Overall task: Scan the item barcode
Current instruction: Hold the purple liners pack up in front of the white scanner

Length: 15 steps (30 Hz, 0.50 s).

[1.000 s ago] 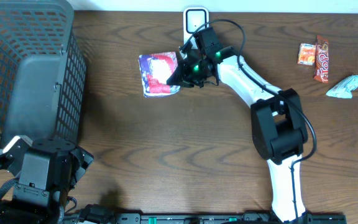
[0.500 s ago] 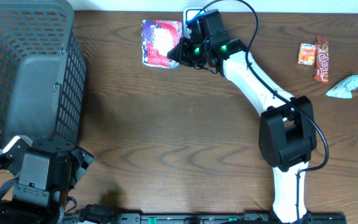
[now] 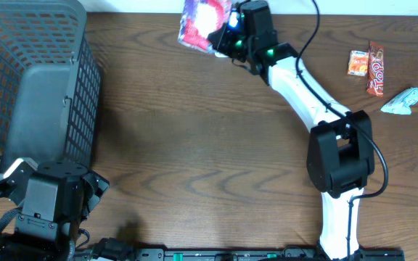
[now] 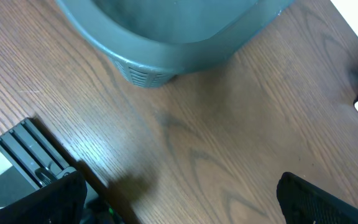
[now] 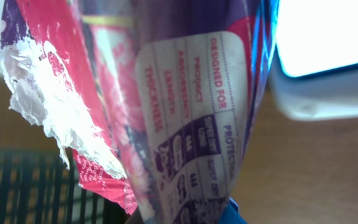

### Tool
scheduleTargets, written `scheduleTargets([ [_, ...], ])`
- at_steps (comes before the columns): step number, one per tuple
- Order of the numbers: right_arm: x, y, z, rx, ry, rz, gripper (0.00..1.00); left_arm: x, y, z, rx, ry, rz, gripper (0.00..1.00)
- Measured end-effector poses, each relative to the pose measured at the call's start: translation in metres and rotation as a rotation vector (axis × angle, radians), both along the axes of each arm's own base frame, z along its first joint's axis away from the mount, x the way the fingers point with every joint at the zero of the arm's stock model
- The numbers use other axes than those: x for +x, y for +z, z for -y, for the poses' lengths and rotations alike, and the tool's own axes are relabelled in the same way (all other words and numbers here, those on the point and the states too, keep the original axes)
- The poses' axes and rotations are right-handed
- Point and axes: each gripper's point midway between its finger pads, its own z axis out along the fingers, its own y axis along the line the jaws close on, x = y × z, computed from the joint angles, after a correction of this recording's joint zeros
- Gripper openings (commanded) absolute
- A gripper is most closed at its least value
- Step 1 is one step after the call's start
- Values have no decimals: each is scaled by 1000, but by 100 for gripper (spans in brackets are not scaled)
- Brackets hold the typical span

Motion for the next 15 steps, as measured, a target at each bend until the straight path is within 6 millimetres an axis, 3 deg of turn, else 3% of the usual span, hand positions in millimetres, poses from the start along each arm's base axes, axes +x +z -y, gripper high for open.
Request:
scheduleTargets([
  [9,35,4,64,-26,-197,36,1,0,0,0,0,0,0,98],
  [15,36,1,71,-53,-223,34,1,0,0,0,0,0,0,98],
])
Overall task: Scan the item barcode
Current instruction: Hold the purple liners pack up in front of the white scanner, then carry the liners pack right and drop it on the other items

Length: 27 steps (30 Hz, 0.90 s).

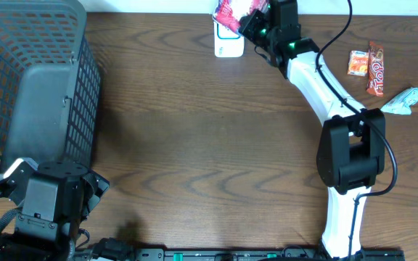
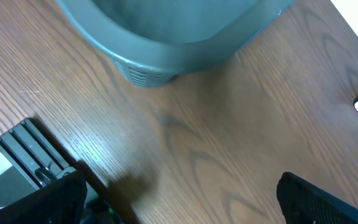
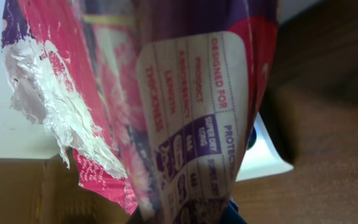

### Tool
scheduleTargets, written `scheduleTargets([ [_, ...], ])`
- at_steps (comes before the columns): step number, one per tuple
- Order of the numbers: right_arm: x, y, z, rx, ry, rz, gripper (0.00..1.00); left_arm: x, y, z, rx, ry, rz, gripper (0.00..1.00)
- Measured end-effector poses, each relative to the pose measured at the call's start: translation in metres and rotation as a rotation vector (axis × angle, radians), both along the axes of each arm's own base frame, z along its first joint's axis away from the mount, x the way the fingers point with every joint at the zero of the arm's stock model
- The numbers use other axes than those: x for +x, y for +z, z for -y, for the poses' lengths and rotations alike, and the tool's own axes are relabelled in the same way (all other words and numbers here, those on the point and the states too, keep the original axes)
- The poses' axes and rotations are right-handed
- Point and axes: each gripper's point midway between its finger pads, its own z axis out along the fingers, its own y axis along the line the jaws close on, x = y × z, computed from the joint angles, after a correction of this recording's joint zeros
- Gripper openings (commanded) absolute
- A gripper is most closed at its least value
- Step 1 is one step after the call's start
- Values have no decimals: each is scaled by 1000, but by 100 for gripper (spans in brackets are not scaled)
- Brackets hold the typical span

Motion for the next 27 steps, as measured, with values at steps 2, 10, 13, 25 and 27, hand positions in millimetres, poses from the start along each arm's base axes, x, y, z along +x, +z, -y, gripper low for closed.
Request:
scheduleTargets([
  [2,-2,-2,-2,-3,3,-9,1,0,0,0,0,0,0,98],
  [10,-3,-5,-11,80,-29,-49,1,0,0,0,0,0,0,98],
  [13,1,-7,-21,140,-5,-42,1,0,0,0,0,0,0,98],
  [25,-7,-26,-21,166,32,-127,1,0,0,0,0,0,0,98],
  [27,-9,-33,-9,148,21,-159,1,0,0,0,0,0,0,98],
])
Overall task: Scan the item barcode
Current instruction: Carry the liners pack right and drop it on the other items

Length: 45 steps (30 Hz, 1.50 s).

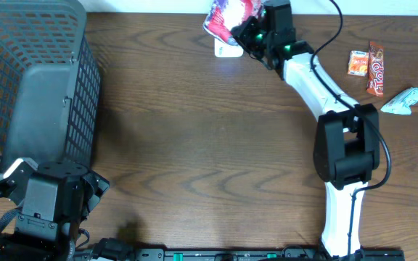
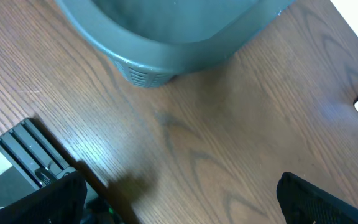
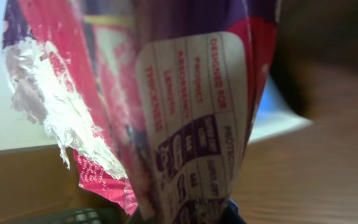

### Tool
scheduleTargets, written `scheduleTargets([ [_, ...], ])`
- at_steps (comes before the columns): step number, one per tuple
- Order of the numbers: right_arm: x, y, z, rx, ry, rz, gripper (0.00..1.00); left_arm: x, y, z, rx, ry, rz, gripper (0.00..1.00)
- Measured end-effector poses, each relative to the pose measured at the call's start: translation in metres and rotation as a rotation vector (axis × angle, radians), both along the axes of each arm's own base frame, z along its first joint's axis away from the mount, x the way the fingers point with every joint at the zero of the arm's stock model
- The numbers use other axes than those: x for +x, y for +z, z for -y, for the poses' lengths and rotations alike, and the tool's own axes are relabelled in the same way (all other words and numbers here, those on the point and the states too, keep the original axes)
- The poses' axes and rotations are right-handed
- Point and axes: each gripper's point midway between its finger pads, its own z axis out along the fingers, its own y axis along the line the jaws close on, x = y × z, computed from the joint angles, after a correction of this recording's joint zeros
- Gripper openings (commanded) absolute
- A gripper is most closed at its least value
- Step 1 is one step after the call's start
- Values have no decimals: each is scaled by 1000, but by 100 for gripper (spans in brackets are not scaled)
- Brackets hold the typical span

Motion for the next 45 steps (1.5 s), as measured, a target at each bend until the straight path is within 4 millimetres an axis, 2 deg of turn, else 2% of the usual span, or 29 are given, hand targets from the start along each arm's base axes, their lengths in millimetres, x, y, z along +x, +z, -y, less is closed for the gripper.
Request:
scheduleTargets([
  [2,-3,-10,28,-28,-40,-62,1,0,0,0,0,0,0,98],
  [4,-5,-11,64,-54,-96,-105,1,0,0,0,0,0,1,98],
  [7,-15,-5,133,-103,-208,-178,1,0,0,0,0,0,0,98],
  [11,-39,14,241,-176,-371,-230,1,0,0,0,0,0,0,98],
  [12,-45,17,261,-195,-396,-239,2,0,0,0,0,0,0,98],
  [14,-61,14,299,-245,-433,-276,21,0,0,0,0,0,0,98],
  [17,-77,5,328,-306,-459,-327,56,0,0,0,0,0,0,98],
  [18,-83,3,336,-335,-463,-343,60,0,0,0,0,0,0,98],
  [22,-95,-3,352,-401,-456,-378,64,0,0,0,0,0,0,98],
  [27,-109,-7,352,-444,-419,-427,68,0,0,0,0,0,0,98],
  [29,-116,-1,350,-452,-408,-436,70,0,0,0,0,0,0,98],
  [33,-144,43,341,-466,-399,-420,78,0,0,0,0,0,0,98],
  [34,-156,59,337,-473,-392,-413,83,0,0,0,0,0,0,98],
  [35,-171,78,331,-481,-384,-403,93,0,0,0,0,0,-1,98],
  [36,-186,94,327,-493,-377,-398,99,0,0,0,0,0,0,98],
  [37,-205,113,320,-511,-364,-384,99,0,0,0,0,0,0,98],
  [40,-246,147,305,-533,-349,-358,99,0,0,0,0,0,0,98],
  [42,-268,165,294,-547,-338,-330,99,0,0,0,0,0,0,98],
  [45,-294,177,276,-567,-305,-292,99,0,0,0,0,0,0,98],
])
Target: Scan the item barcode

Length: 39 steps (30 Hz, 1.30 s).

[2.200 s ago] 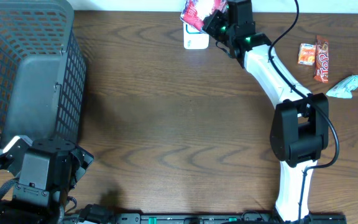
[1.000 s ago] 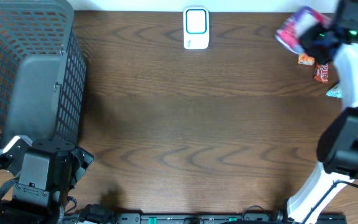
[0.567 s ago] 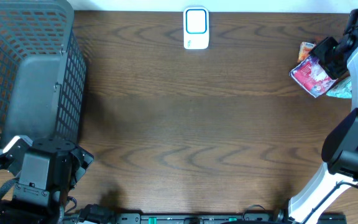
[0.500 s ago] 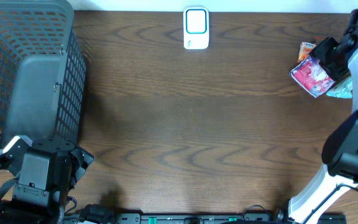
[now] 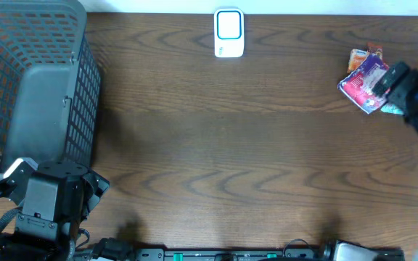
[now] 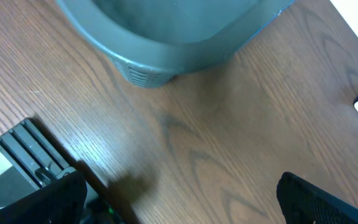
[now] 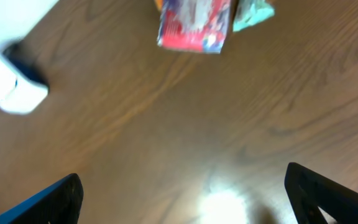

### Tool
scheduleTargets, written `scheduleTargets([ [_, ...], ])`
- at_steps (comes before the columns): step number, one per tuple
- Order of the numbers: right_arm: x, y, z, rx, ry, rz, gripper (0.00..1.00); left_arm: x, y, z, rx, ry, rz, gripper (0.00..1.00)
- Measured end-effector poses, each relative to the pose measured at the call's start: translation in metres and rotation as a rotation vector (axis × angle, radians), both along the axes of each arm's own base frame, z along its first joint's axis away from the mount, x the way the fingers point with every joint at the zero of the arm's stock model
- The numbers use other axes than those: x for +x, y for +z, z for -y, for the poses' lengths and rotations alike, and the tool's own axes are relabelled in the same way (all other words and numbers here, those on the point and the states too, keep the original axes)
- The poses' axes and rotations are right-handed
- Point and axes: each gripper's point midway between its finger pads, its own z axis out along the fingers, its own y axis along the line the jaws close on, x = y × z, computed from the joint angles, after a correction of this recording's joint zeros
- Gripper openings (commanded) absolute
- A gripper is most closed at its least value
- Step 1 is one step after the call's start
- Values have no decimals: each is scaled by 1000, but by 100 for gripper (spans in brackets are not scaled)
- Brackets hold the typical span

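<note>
The pink and purple packet (image 5: 363, 81) lies on the table at the right; in the right wrist view the packet (image 7: 194, 23) sits at the top. The white scanner (image 5: 228, 32) stands at the back edge, and the scanner (image 7: 11, 87) also shows at the left of the right wrist view. My right gripper (image 5: 392, 81) hangs just right of the packet, open and empty (image 7: 182, 177). My left gripper (image 5: 53, 175) rests at the front left, open with nothing between its fingers (image 6: 180, 180).
A grey mesh basket (image 5: 27, 80) fills the left side, its base (image 6: 166, 37) close ahead of the left gripper. An orange snack (image 5: 355, 56) and a teal wrapper (image 7: 253, 12) lie against the packet at the right.
The right gripper held the packet over the scanner at the back edge. Now the packet lies on the table at the right and the gripper is open beside it. The left arm has not moved.
The right gripper held the packet at the back edge, covering the scanner. Then it held it at the scanner's top right, then just over its top left. Now the packet lies among the snacks at the right, let go.
</note>
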Motion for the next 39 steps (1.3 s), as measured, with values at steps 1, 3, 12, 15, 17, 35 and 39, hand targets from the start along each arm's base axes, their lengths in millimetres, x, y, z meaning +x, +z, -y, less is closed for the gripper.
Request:
scheduleTargets([
  [1,-11,1,-8,-1,20,-1,99,0,0,0,0,0,0,98],
  [3,-28,1,-19,-2,49,1,99,0,0,0,0,0,0,98],
  [12,-126,9,-52,51,112,-13,99,0,0,0,0,0,0,98],
  [15,-136,16,-55,49,117,34,99,0,0,0,0,0,0,98],
  [17,-142,20,-56,44,118,63,99,0,0,0,1,0,0,98],
  [35,-149,23,-57,38,119,90,99,0,0,0,0,0,0,98],
  [39,-149,23,-57,38,119,89,99,0,0,0,0,0,0,98],
])
